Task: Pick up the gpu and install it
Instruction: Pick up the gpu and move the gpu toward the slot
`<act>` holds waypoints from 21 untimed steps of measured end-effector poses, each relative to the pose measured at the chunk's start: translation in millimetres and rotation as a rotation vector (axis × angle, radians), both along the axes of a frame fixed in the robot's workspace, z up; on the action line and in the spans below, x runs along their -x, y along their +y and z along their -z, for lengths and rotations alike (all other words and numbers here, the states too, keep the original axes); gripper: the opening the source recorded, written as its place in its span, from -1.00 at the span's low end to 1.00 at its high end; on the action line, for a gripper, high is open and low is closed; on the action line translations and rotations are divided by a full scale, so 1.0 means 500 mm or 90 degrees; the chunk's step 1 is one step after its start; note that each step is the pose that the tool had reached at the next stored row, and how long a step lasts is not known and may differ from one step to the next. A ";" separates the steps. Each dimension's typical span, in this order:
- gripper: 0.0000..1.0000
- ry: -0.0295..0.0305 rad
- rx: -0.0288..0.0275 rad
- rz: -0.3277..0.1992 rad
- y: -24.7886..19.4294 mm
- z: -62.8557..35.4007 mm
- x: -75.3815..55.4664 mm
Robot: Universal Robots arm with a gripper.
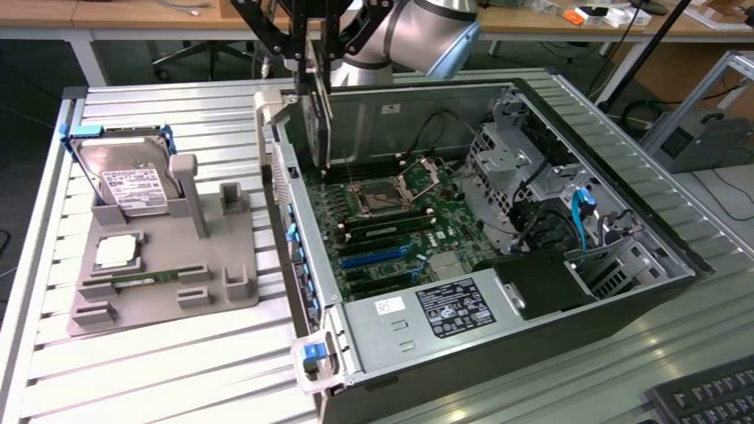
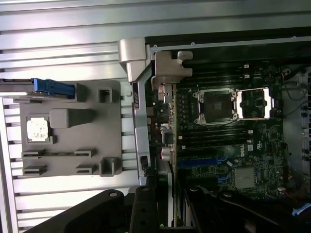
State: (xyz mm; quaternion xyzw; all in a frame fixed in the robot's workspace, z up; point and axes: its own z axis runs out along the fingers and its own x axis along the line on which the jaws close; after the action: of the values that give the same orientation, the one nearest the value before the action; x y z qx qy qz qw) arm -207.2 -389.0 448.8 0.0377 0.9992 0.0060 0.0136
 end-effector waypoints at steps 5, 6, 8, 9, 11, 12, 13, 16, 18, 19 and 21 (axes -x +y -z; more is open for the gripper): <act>-0.47 0.0000 0.0007 0.000 0.0000 0.000 -0.012; -0.47 0.0000 0.0009 0.000 0.0000 0.000 -0.015; -0.47 0.0000 0.0014 0.000 0.0000 0.000 -0.019; -0.47 0.0000 0.0017 0.000 0.0000 0.000 -0.021; -0.47 0.0000 0.0023 0.000 0.0000 0.000 -0.026; -0.47 0.0000 0.0025 0.000 0.0000 0.000 -0.028; -0.47 0.0000 0.0027 0.000 0.0000 0.000 -0.030; -0.47 0.0000 0.0032 0.000 0.0000 0.000 -0.033; -0.47 0.0000 0.0037 0.000 0.0000 0.000 -0.035; -0.47 0.0000 0.0041 0.000 0.0000 0.000 -0.037; -0.47 0.0000 0.0050 0.000 0.0000 0.000 -0.040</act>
State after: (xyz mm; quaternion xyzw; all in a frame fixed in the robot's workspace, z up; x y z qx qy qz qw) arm -187.3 -389.0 448.6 0.0376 0.9992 0.0021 0.0138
